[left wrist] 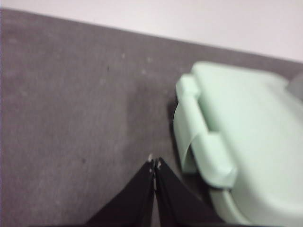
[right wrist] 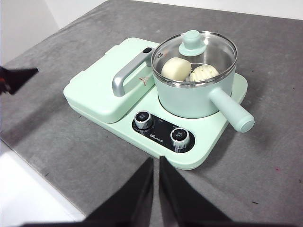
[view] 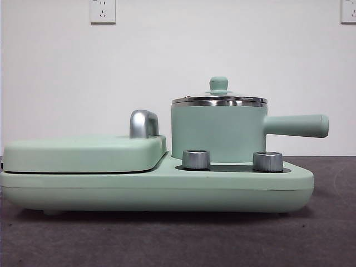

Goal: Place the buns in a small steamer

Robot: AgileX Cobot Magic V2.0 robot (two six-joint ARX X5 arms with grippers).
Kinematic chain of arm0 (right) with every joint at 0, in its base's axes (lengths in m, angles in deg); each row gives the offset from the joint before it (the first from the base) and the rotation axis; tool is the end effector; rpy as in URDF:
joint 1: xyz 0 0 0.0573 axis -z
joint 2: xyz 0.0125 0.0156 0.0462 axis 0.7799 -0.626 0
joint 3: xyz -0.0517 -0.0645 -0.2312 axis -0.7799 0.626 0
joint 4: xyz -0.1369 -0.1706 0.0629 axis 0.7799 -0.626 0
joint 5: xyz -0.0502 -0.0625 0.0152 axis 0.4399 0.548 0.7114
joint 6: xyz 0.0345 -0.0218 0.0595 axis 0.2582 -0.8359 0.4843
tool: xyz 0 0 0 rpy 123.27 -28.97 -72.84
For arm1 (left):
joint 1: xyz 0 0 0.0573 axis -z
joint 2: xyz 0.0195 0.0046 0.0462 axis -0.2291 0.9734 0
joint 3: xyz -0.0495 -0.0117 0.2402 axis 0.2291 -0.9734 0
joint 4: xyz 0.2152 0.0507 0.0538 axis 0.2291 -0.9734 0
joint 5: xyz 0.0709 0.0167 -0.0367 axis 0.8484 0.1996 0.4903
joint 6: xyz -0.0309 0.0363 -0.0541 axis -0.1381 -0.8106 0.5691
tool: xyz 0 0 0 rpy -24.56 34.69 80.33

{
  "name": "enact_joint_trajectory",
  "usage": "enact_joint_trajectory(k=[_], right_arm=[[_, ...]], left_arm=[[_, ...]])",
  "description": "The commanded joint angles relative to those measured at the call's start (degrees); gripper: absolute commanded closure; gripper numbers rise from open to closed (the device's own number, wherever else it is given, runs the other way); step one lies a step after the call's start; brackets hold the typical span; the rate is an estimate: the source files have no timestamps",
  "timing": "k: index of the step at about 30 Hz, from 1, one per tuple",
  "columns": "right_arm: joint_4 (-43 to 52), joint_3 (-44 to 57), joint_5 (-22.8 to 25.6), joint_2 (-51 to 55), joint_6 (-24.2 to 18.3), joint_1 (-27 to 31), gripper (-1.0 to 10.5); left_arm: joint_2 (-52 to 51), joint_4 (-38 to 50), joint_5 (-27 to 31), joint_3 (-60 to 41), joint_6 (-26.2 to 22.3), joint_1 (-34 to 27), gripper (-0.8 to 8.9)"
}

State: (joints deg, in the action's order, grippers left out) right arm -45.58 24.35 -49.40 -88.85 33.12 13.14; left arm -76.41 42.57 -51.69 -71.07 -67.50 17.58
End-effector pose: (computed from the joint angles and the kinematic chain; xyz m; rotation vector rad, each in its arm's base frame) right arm 0.0333 0.0297 0.3086 0.0715 0.4695 0.6609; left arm 0.1098 -0.0106 0.1574 -0.1779 0.2325 -0.0974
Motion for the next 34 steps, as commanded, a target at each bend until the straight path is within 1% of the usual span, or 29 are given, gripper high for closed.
enact_joint_trajectory(k=[1, 9, 11, 34], right_arm=[[0.59, -0.33, 0.0, -0.44, -0.46, -0.39, 9.3], [0.61, -0.33, 0.0, -0.44, -0.46, -0.39, 9.3], [0.59, -0.33, 0.0, -0.44, -0.46, -0.39, 9.3], [0.61, -0.33, 0.0, -0.42, -0.46, -0.39, 9.3]], left_arm=[[-1.4, 2.62, 0.22, -1.9, -2.78, -0.22, 8.07], [-1.44, 4.35, 5.9, -4.07, -3.48, -1.31, 8.07], [-1.44, 5.75, 5.9, -4.66, -3.52, -1.44, 8.07], [-1.44, 5.79, 5.9, -4.63, -3.48, -1.38, 8.07]])
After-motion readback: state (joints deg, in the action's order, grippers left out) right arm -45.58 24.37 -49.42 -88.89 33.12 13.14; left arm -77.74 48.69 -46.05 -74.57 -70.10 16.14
